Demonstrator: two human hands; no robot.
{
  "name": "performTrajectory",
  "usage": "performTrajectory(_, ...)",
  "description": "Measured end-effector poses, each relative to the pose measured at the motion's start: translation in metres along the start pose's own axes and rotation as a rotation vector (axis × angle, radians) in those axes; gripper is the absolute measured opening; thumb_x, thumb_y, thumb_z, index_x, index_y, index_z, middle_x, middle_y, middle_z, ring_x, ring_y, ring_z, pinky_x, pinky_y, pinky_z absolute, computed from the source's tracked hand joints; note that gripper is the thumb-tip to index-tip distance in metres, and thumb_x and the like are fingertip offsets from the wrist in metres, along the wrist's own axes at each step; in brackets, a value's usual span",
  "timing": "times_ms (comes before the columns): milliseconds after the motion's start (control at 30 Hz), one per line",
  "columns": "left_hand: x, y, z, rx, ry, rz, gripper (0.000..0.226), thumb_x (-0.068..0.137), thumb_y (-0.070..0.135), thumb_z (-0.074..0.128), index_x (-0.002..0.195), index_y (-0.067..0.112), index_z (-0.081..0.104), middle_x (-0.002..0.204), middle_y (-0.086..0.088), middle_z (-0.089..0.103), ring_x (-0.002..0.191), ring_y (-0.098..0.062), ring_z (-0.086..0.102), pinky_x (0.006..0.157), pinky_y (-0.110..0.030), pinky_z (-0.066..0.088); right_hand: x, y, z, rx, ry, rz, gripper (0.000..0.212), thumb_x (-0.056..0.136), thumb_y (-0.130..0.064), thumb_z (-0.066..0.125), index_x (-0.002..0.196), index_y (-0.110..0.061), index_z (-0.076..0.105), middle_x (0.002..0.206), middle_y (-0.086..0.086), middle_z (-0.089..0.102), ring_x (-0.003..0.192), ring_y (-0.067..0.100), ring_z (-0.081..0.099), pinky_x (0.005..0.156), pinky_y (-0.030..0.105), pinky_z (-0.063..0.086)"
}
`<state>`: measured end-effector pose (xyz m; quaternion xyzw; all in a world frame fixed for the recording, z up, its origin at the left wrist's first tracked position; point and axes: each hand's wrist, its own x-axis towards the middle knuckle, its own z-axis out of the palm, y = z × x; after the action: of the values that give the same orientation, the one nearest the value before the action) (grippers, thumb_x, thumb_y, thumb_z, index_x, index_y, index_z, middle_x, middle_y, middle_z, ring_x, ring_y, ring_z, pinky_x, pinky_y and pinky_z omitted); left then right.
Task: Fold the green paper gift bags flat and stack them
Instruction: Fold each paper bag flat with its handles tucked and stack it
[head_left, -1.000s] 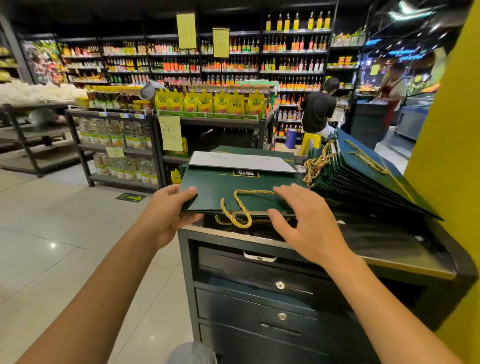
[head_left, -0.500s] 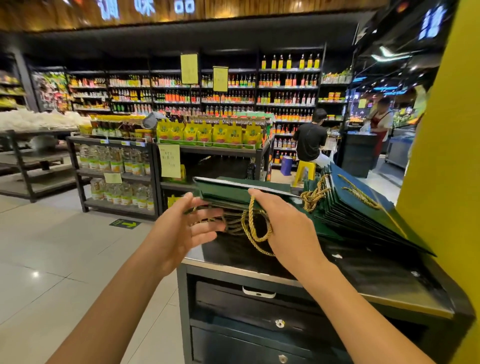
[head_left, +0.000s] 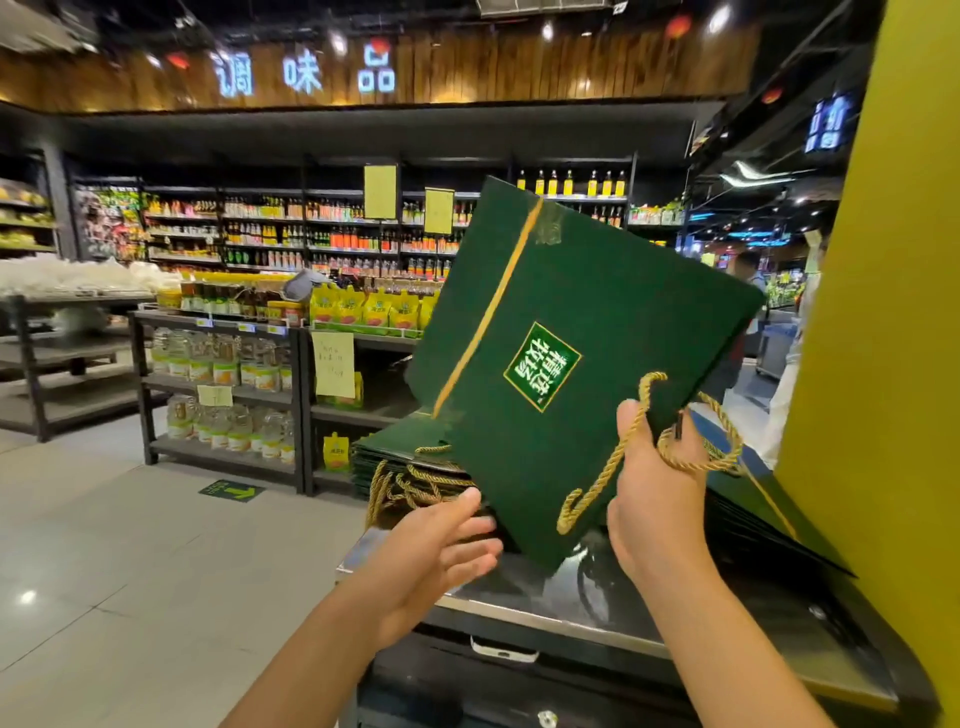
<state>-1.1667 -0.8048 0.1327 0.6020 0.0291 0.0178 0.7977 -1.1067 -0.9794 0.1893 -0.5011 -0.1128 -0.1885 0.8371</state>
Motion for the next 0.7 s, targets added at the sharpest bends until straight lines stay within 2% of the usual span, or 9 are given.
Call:
performTrajectory(67, 0.000, -0.004, 0.010, -0.019, -0.007, 0.045, 0.034, 0.104, 0.030, 0.052, 0.132, 0.013, 0.060, 0.122, -0.006, 0.073, 0.109, -0.023, 0.072, 0.090, -0.040, 0.059, -0.005, 0.006, 0.002, 0.239, -0.043, 0.111, 0.021, 0.103, -0.014, 0.056, 0.118, -0.026, 0.065, 0.121, 0.000, 0.072, 0.115, 0.019, 0.067, 0.100, 0.048, 0.052)
performTrajectory(100, 0.000, -0.006, 0.014, -0.064, 0.019, 0.076, 0.030, 0.106, 0.024, 0.050, 0.132, 0.013, 0.059, 0.121, -0.005, 0.074, 0.108, -0.022, 0.072, 0.084, -0.040, 0.061, -0.008, 0.009, 0.001, 0.314, -0.068, 0.159, 0.025, 0.103, -0.011, 0.056, 0.125, -0.021, 0.062, 0.125, 0.009, 0.070, 0.116, 0.028, 0.067, 0.097, 0.052, 0.054)
performTrajectory(167, 0.001, -0.009, 0.014, -0.154, 0.064, 0.149, 0.029, 0.106, 0.014, 0.047, 0.134, 0.014, 0.056, 0.122, -0.004, 0.074, 0.110, -0.022, 0.072, 0.078, -0.040, 0.063, -0.013, 0.012, -0.003, 0.320, -0.110, 0.217, 0.028, 0.101, -0.009, 0.057, 0.128, -0.014, 0.059, 0.125, 0.014, 0.070, 0.112, 0.032, 0.069, 0.095, 0.053, 0.055)
performTrajectory(233, 0.001, -0.008, 0.006, -0.182, 0.105, 0.208, 0.032, 0.107, 0.010, 0.043, 0.136, 0.018, 0.055, 0.125, -0.003, 0.072, 0.112, -0.022, 0.071, 0.076, -0.041, 0.062, -0.012, 0.013, -0.011, 0.173, -0.185, 0.259, 0.023, 0.098, -0.007, 0.061, 0.120, -0.012, 0.061, 0.123, 0.012, 0.071, 0.111, 0.030, 0.069, 0.098, 0.051, 0.053)
performTrajectory(333, 0.002, 0.000, -0.013, -0.210, 0.180, 0.247, 0.031, 0.107, 0.009, 0.043, 0.131, 0.022, 0.057, 0.123, -0.003, 0.073, 0.104, -0.020, 0.074, 0.070, -0.037, 0.063, -0.008, 0.014, -0.032, -0.036, -0.427, 0.295, 0.026, 0.093, -0.004, 0.066, 0.118, -0.008, 0.063, 0.119, 0.013, 0.072, 0.112, 0.027, 0.069, 0.098, 0.042, 0.056)
performTrajectory(400, 0.003, 0.005, -0.025, -0.187, 0.230, 0.247, 0.028, 0.107, 0.010, 0.043, 0.128, 0.021, 0.058, 0.121, -0.004, 0.074, 0.098, -0.019, 0.075, 0.067, -0.035, 0.062, -0.007, 0.016, -0.045, -0.271, -0.558, 0.261, 0.026, 0.091, 0.002, 0.068, 0.115, -0.010, 0.067, 0.113, 0.007, 0.074, 0.106, 0.017, 0.071, 0.092, 0.032, 0.059)
performTrajectory(467, 0.005, 0.007, -0.036, -0.107, 0.290, 0.239, 0.026, 0.107, 0.011, 0.044, 0.127, 0.020, 0.058, 0.118, -0.004, 0.075, 0.094, -0.018, 0.075, 0.067, -0.033, 0.062, -0.003, 0.019, -0.056, -0.561, -0.616, 0.183, 0.028, 0.090, 0.003, 0.066, 0.110, -0.015, 0.071, 0.110, 0.003, 0.075, 0.099, 0.018, 0.073, 0.090, 0.034, 0.060)
performTrajectory(567, 0.011, 0.009, -0.052, 0.009, 0.378, 0.224, 0.025, 0.107, 0.014, 0.046, 0.130, 0.019, 0.057, 0.115, -0.004, 0.074, 0.094, -0.019, 0.074, 0.069, -0.032, 0.060, 0.006, 0.023, -0.072, -0.909, -0.718, 0.198, 0.025, 0.092, -0.006, 0.062, 0.112, -0.018, 0.072, 0.107, 0.002, 0.075, 0.089, 0.022, 0.074, 0.083, 0.041, 0.062)
performTrajectory(700, 0.020, 0.006, -0.068, 0.153, 0.448, 0.217, 0.023, 0.108, 0.016, 0.045, 0.125, 0.021, 0.060, 0.110, -0.001, 0.075, 0.095, -0.020, 0.075, 0.076, -0.035, 0.057, 0.002, 0.012, -0.077, -0.947, -0.886, 0.360, 0.022, 0.094, -0.036, 0.069, 0.103, -0.018, 0.075, 0.092, 0.002, 0.077, 0.083, 0.020, 0.075, 0.077, 0.034, 0.063)
